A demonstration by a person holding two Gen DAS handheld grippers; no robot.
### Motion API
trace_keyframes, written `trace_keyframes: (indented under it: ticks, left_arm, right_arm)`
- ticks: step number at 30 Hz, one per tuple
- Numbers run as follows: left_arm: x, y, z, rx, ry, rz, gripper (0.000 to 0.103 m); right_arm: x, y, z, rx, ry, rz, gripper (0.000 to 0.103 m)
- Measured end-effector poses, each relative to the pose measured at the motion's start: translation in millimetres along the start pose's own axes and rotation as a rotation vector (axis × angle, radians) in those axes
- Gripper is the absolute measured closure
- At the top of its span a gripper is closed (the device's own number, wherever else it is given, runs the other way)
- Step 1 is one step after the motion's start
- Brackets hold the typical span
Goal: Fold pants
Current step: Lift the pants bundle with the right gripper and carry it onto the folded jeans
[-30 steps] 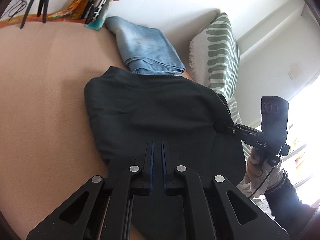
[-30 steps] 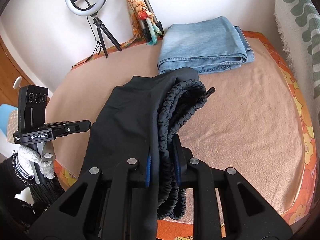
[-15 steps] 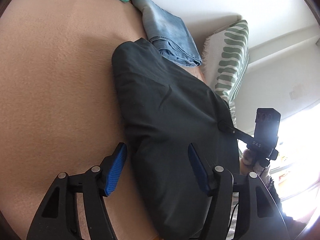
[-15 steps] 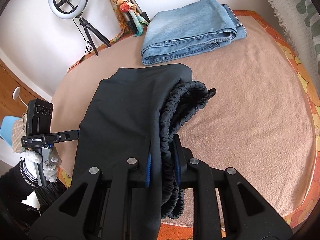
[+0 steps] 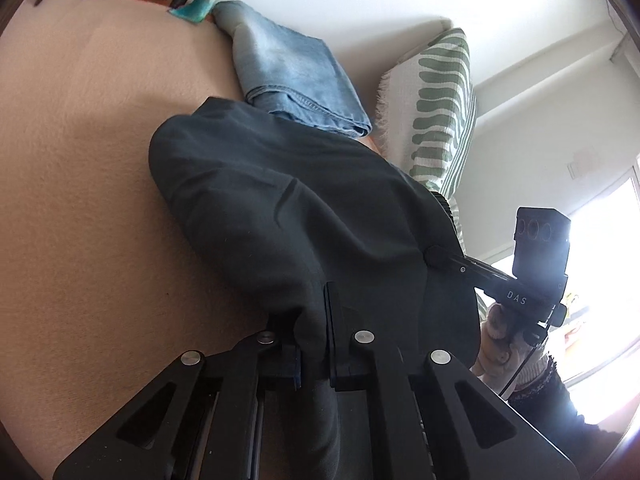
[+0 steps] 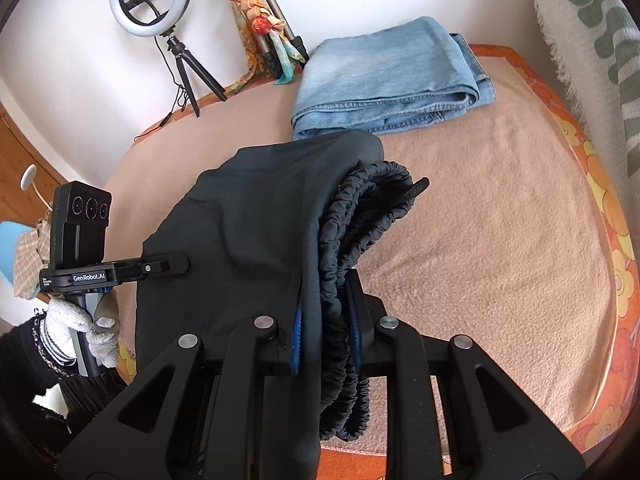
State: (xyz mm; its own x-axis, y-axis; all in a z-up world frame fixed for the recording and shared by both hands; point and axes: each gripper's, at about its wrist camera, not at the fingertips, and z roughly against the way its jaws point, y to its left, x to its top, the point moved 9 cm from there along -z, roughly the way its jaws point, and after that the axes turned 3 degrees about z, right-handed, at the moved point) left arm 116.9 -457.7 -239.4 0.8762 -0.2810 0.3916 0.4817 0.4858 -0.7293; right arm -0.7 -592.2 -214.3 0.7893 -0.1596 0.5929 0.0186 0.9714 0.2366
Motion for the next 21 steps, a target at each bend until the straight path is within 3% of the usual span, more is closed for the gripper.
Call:
trace_keyframes:
  ticks: [11,21]
  left_arm:
    - [27.8,-41.9,12.1,-0.005,-0.061,-0.162,0.098]
    - [106.7,-71.5,9.9,-0.007,-0.13,-0.263,0.098]
  right_arm:
    - [37.1,38.1,41.7,-0.056,-0.103,0.138,0.084]
    - [107.8,18.0,66.8,-0.117,-0.223,0.152,0.084]
